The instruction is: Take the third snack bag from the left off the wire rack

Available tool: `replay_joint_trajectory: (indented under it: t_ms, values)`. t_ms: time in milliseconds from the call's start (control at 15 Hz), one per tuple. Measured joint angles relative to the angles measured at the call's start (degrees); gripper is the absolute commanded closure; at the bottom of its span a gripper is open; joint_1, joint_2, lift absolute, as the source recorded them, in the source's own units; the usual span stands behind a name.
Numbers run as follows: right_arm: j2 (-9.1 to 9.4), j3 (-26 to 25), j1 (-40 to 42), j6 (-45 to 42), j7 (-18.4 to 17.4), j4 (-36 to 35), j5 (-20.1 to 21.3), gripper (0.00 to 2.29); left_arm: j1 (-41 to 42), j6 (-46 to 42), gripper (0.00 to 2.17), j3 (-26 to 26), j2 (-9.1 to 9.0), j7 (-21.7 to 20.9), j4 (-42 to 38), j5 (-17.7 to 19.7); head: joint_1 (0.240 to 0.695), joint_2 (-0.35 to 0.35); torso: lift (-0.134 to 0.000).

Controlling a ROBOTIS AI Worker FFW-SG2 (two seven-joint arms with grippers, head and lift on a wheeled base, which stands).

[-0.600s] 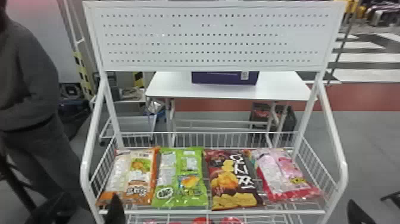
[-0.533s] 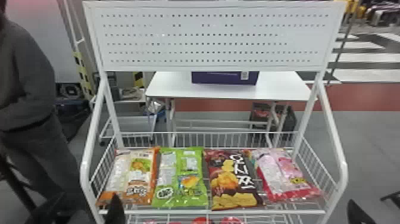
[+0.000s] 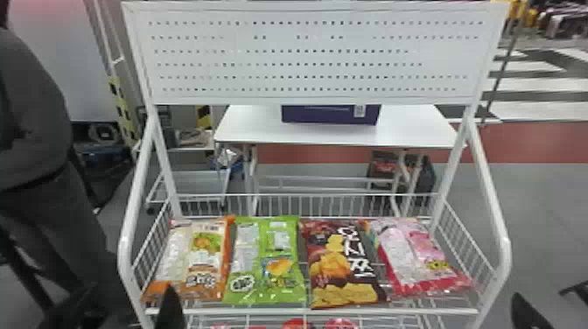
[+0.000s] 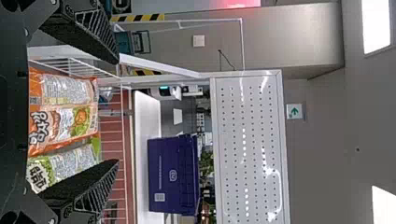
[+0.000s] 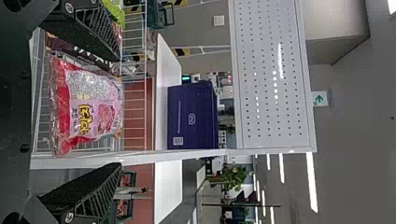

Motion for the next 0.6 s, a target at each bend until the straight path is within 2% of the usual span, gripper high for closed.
replay_joint_trajectory:
  t_ms: [200,333,467,600]
  values:
    - [-0.37,1.51,-2.18,-0.45,-0.05,1.87,0.38,0.09,0.69,-0.19,0.14,-0.23,0.0,0.0,-0.5,-0.17,0.499,0.0,0.0]
    - [0.0,6.58,-9.78,3.46,-0.05,5.44,3.48,0.09,1.21,-0.33,0.14,-1.03,-0.01,0.0,-0.78,-1.02,0.499,0.0,0.0]
    - [1.34,12.37,-18.43,9.4,-0.11,9.72,6.61,0.09,1.28,-0.35,0.14,-1.38,-0.01,0.0,-0.64,-1.48,0.499,0.0,0.0]
    - [2.43,17.26,-25.89,12.6,-0.44,14.55,8.03,0.09,1.29,-0.35,0.14,-1.41,0.0,0.06,-0.52,-1.53,0.499,0.0,0.0]
